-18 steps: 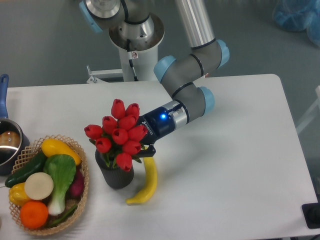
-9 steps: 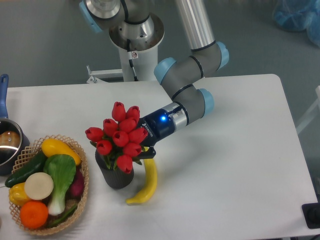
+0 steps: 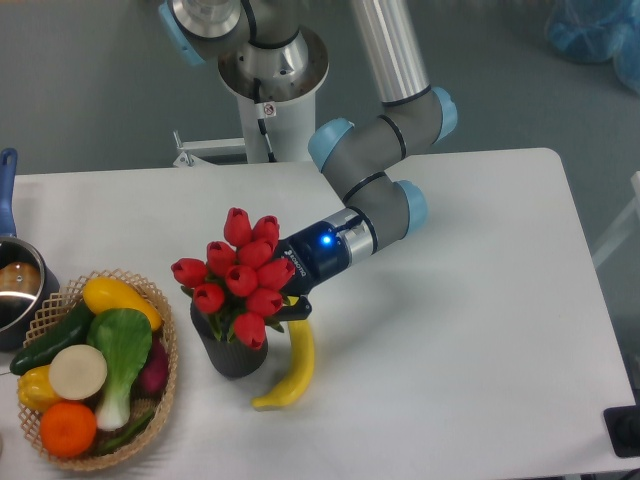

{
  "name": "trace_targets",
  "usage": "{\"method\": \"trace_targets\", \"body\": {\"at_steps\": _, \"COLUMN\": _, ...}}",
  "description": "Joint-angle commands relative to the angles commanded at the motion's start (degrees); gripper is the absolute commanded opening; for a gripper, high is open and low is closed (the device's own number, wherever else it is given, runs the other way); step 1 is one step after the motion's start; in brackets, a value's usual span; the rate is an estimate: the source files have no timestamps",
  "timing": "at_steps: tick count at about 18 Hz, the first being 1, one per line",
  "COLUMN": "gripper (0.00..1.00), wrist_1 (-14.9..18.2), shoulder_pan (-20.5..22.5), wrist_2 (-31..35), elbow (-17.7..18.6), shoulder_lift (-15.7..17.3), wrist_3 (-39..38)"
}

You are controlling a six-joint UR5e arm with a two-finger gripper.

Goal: Insert the flowers into the vase
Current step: 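Adjust and settle the tulip bunch deeper inside the vase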

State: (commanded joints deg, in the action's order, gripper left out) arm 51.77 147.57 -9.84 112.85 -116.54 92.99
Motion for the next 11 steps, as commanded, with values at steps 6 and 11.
{"method": "trace_targets", "body": {"at_steps": 6, "gripper": 0.35, "wrist_1": 0.0, "shoulder_pan": 0.0, "wrist_2": 0.0, "elbow": 0.0, "shoulder_lift": -0.4, "wrist_3": 0.0}}
{"method": "trace_targets", "body": {"at_steps": 11, "gripper": 0.36, "wrist_1": 0.0, "shoulder_pan": 0.0, "wrist_2": 0.1, "elbow": -0.1, "shoulder_lift": -0.9, "wrist_3": 0.6}}
